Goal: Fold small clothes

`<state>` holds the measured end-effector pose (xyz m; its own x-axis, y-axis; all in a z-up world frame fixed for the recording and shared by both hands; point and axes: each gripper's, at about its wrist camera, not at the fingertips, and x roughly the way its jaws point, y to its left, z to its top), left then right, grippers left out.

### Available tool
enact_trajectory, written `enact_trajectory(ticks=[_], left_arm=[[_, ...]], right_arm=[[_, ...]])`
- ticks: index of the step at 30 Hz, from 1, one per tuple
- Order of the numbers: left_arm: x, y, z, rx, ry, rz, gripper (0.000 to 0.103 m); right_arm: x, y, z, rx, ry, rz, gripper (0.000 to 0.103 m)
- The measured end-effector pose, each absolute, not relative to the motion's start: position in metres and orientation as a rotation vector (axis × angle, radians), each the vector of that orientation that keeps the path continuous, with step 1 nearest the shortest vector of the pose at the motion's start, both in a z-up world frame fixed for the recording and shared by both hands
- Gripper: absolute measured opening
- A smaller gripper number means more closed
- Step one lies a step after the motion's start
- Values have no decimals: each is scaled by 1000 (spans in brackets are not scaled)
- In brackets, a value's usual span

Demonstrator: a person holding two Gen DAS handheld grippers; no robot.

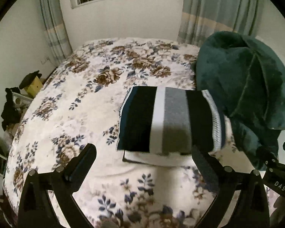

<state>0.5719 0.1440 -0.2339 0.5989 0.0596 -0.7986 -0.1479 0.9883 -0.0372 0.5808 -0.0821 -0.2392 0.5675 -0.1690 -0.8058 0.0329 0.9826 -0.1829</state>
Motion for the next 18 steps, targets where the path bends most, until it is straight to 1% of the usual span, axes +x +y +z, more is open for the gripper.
enact_trajectory(ticks=[12, 18], left_arm=[[417, 106, -92, -88, 761, 123, 103], [353, 95, -32, -90, 681, 121, 103]], right_arm=[[401, -97, -56, -162, 728, -109, 103], [320, -101, 18, -160, 629, -78, 103]])
